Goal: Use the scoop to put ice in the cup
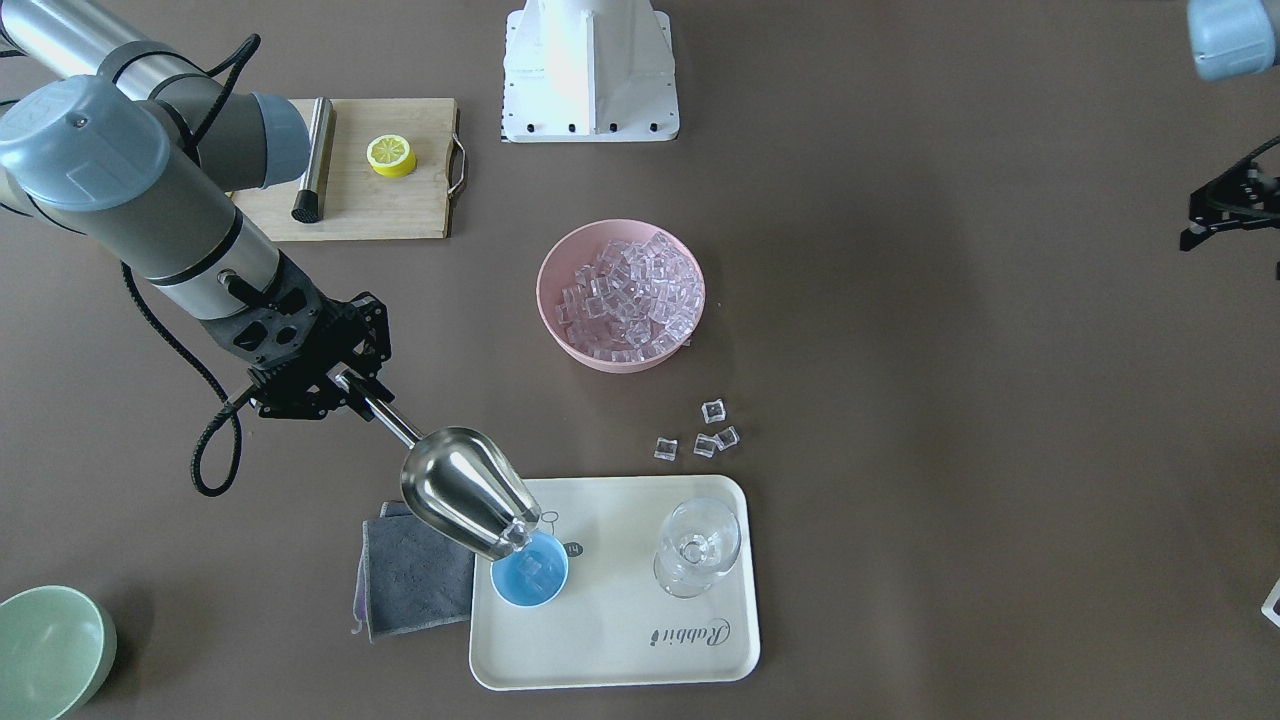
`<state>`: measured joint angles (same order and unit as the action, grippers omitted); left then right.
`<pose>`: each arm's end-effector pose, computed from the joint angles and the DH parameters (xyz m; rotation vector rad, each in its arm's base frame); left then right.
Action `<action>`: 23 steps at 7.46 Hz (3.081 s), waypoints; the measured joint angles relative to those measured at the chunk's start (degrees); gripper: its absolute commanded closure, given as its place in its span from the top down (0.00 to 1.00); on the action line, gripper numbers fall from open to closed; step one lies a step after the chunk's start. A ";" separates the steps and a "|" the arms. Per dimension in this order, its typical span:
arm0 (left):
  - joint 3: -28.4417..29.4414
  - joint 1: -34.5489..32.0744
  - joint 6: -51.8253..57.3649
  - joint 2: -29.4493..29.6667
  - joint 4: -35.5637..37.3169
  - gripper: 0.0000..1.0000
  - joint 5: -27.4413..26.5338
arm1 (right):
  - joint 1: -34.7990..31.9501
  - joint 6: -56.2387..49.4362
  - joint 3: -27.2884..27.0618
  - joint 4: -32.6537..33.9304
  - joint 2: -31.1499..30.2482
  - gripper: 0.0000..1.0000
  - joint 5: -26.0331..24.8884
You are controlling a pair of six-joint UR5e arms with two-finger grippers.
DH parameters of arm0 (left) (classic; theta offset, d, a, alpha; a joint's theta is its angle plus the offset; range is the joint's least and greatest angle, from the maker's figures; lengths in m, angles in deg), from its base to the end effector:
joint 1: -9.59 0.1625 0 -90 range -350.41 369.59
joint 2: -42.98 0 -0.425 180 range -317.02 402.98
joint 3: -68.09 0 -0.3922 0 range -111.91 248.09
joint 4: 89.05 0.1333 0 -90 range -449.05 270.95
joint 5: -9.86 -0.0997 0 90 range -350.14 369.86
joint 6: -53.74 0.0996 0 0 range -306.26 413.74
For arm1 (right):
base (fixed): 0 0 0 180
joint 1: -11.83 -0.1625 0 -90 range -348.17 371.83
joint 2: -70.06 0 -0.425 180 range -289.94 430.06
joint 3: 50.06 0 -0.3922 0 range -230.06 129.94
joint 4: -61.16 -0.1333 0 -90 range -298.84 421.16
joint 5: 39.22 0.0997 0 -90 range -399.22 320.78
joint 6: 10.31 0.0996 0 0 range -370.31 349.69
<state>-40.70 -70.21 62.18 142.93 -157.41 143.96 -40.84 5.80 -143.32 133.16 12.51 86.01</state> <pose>0.0300 -0.5281 0.4512 0.1065 0.7747 0.3564 -0.3466 -0.5796 0.2600 0.5623 -0.9289 -0.6216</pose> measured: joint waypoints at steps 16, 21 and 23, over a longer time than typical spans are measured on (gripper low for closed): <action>-4.19 -18.37 10.61 1.81 7.61 1.00 -10.03 | -5.61 38.14 -22.00 -10.85 -44.16 0.00 -16.89; -3.17 -19.20 10.89 0.66 7.06 0.99 -8.44 | -2.93 42.88 -12.51 -21.18 -46.07 0.00 -16.68; -2.20 -19.11 11.55 -1.97 6.61 0.98 -8.37 | -2.43 42.47 -11.50 -21.56 -46.29 0.58 -16.51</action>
<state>-42.90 -89.31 73.73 140.96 -150.80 135.60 -43.27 48.27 -154.82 111.60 -33.79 69.50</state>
